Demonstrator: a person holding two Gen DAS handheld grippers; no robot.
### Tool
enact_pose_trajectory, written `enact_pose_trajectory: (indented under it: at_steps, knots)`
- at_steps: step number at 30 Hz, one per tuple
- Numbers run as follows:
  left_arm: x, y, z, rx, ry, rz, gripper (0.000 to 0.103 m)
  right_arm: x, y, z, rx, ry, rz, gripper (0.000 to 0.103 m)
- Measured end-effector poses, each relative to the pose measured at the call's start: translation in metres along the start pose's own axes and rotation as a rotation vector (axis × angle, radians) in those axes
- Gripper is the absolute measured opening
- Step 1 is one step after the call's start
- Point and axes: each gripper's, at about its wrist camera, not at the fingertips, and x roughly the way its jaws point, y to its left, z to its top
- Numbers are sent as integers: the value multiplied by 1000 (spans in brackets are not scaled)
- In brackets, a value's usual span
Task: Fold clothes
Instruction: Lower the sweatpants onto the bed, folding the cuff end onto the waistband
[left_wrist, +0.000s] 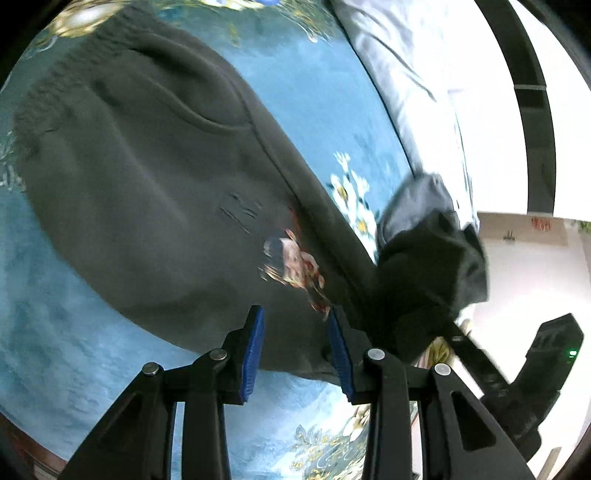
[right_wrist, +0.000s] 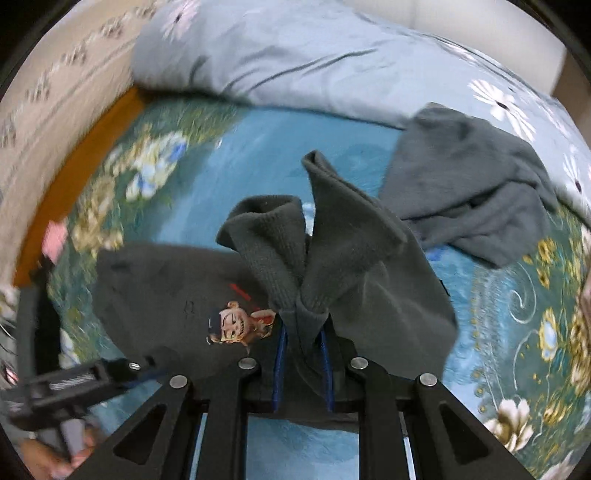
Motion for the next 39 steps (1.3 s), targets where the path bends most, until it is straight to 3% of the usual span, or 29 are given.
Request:
enact_pose_trajectory:
  at_steps: [4, 9, 13, 18, 21, 26, 29, 32, 36, 39]
  knots:
    - [-3, 16, 6, -55, -27, -16, 36, 27, 27, -2, -41, 65, -33, 18]
    - [-15, 37, 11, -111, -47, -29, 36, 45, 48, -11, -94, 130, -56, 27]
    - [-22, 47, 14, -135, -58, -28, 36, 42, 63, -16, -131, 137, -24, 45]
    - [-30, 51, 17, -125, -58, -25, 36, 30, 68, -15, -117, 121, 97, 47]
    - [-29, 45, 19, -99, -51, -38, 37, 13, 41, -10, -31, 65, 97, 55]
    - [-10, 15, 19, -35, -6, -87, 38, -1, -17, -6, 148, 34, 37, 57]
    - [13, -16, 16, 36, 52, -103, 46, -3, -50, -15, 235, 44, -6, 57]
    - [48, -38, 15, 85, 119, -88, 61, -3, -70, -28, 297, 60, -15, 57]
    - [85, -34, 19, -4, 150, 40, 62, -8, -86, -46, 349, 73, -10, 57]
    - [90, -31, 24, -71, 113, 24, 62, -8, -98, -57, 377, 75, -5, 57]
